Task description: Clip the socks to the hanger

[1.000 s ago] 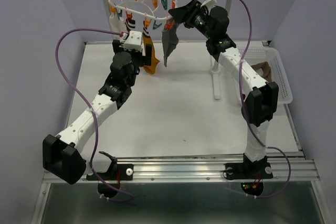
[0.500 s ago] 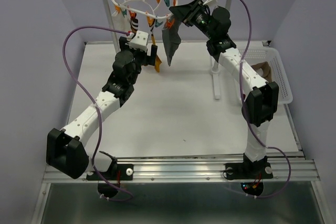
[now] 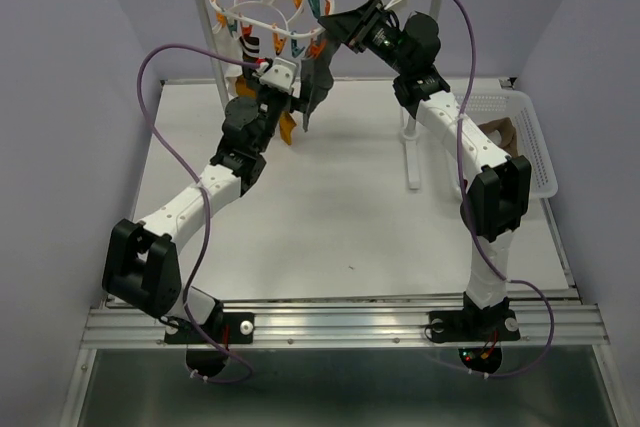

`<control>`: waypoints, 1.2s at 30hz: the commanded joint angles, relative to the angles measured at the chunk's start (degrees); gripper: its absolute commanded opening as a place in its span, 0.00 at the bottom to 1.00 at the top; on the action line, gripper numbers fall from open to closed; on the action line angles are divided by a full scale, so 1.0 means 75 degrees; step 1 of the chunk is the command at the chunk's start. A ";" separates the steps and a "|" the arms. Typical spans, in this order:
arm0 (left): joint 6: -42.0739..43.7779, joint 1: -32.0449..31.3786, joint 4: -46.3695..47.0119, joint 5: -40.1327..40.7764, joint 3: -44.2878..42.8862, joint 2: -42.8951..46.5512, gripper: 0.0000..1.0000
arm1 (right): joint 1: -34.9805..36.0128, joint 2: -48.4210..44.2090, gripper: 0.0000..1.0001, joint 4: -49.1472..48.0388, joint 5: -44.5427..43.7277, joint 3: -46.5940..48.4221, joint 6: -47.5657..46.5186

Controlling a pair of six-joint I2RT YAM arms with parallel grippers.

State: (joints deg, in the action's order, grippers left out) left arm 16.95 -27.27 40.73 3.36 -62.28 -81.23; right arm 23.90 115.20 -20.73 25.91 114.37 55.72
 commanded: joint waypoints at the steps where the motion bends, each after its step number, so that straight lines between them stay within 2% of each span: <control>1: 0.0295 0.0026 0.1400 -0.0155 -0.0063 -0.0161 0.96 | -0.0011 -0.0430 0.32 -0.0541 0.0459 0.0067 0.0094; 7: 0.0482 0.0015 0.1823 0.0933 -0.0180 -0.0548 0.96 | -0.0011 -0.0430 0.32 -0.0541 0.0611 0.0068 0.0082; 9: 0.0599 0.0026 0.1835 0.0971 -0.0227 -0.0618 0.96 | -0.0011 -0.0430 0.32 -0.0541 0.0623 0.0067 0.0058; 12: 0.0670 0.0015 0.1811 0.0795 0.0018 -0.0432 0.97 | -0.0011 -0.0430 0.32 -0.0447 0.0588 0.0102 -0.0035; 16: 0.0646 0.0073 0.1451 0.0000 0.0534 0.0166 0.99 | -0.0011 -0.0418 0.32 -0.0376 0.0576 0.0161 -0.0117; 20: 0.0705 0.0132 0.0921 -0.0049 0.0780 0.0541 0.99 | -0.0011 -0.0418 0.32 -0.0376 0.0682 0.0161 -0.0118; 25: 0.0365 0.0541 0.0968 -0.0096 0.0734 0.0355 0.99 | -0.0011 -0.0278 0.32 -0.0400 0.0916 0.0266 0.0058; 31: 0.0552 0.0565 0.0909 0.0068 0.0207 -0.0196 0.99 | -0.0011 -0.0090 0.32 -0.0388 0.1139 0.0466 0.0281; 36: 0.0518 0.0565 0.1072 -0.0412 0.0020 -0.0348 0.99 | -0.0011 -0.0184 0.32 -0.0412 0.1010 0.0314 0.0211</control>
State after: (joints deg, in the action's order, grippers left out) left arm 20.45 -22.92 45.32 2.50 -58.28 -83.99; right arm 23.90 115.20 -21.06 32.27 114.72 57.25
